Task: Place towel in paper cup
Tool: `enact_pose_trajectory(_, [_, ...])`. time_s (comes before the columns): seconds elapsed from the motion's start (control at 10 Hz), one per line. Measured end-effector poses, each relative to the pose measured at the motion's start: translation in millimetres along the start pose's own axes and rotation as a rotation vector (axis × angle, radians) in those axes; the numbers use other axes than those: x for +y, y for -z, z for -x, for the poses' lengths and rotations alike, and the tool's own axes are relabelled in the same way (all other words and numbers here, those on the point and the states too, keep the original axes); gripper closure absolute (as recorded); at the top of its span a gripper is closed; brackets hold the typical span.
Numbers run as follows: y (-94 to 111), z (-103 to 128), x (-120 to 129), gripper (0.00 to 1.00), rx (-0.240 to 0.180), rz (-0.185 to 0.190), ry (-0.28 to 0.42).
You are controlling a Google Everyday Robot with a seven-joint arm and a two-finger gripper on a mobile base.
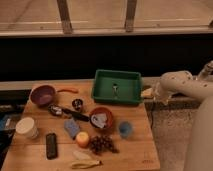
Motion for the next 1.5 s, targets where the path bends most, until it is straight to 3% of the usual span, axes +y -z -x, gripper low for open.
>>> enact_pose_trajectory(1.5, [5.2, -0.4, 7.4, 0.20, -0.007, -0.001, 0.020])
